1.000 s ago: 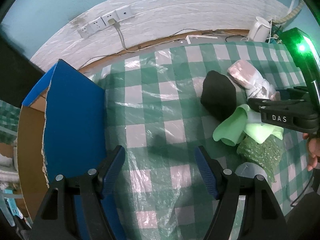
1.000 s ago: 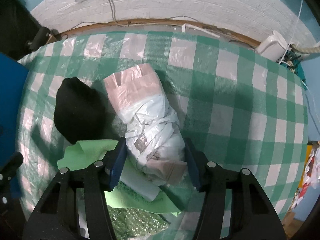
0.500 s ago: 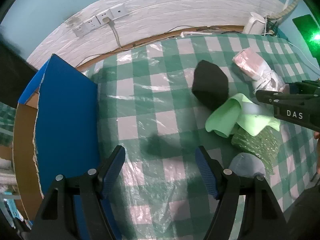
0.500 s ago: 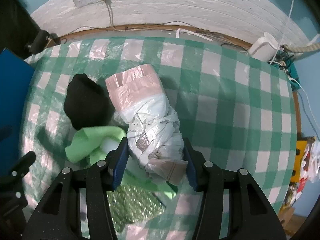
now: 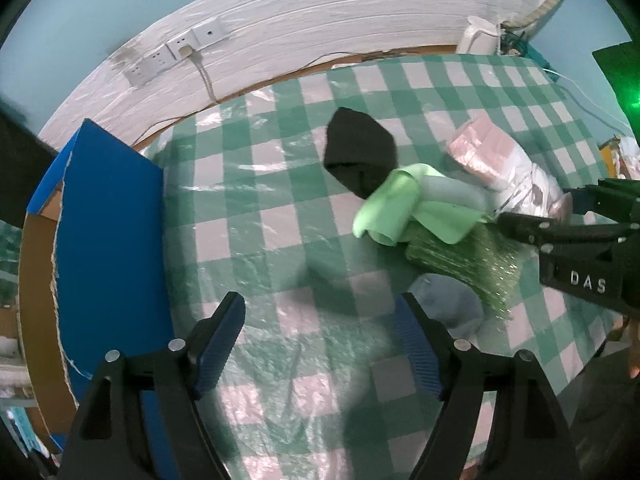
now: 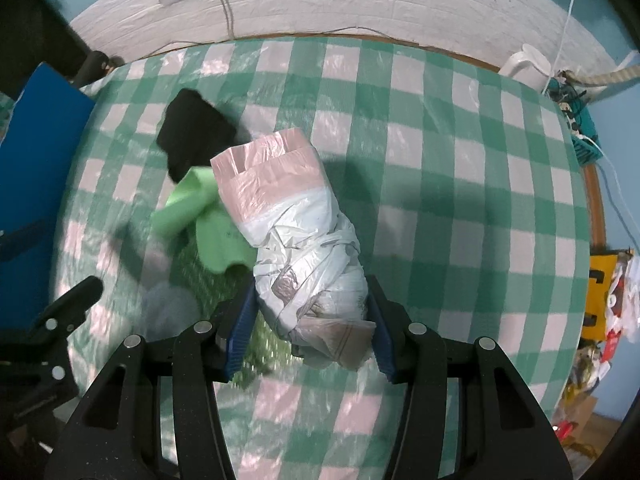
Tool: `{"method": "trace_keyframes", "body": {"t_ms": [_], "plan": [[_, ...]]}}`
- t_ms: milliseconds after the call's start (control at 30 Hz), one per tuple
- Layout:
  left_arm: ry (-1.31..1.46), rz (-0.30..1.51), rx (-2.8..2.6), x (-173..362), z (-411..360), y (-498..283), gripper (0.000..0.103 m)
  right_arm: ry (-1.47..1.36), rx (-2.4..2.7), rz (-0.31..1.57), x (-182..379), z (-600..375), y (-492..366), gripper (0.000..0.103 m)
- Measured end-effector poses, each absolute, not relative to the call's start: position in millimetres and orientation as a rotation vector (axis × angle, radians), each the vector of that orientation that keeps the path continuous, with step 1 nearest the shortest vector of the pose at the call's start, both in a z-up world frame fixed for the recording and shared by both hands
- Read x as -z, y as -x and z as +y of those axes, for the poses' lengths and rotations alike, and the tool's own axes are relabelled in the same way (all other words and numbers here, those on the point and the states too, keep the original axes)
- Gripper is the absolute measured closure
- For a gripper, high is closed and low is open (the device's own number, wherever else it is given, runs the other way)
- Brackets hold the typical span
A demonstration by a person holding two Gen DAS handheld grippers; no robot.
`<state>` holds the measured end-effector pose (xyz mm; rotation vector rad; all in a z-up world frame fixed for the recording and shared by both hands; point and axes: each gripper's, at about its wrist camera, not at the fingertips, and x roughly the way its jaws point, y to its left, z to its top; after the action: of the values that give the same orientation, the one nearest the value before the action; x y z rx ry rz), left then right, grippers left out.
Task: Organize soft objects
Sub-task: 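Grasp the grey sock with the left tool while the right tool grasps the pink wrapped bag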
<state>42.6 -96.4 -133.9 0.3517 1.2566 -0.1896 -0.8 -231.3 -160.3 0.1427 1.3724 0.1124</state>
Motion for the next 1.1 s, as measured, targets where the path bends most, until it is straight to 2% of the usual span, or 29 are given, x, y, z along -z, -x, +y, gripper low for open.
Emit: {"method": "trace_keyframes", "body": {"t_ms": [667,1100], "plan": [[-0.259,1.348,0.331,159,-135,-22,0.020,-0.179,-0.117,1.383,167,-249,32,0.052],[-0.231,1.414,0.319,194,-142,-41,0.020,-0.175,-0.142,1.397,173,-248,29,0.052]]}}
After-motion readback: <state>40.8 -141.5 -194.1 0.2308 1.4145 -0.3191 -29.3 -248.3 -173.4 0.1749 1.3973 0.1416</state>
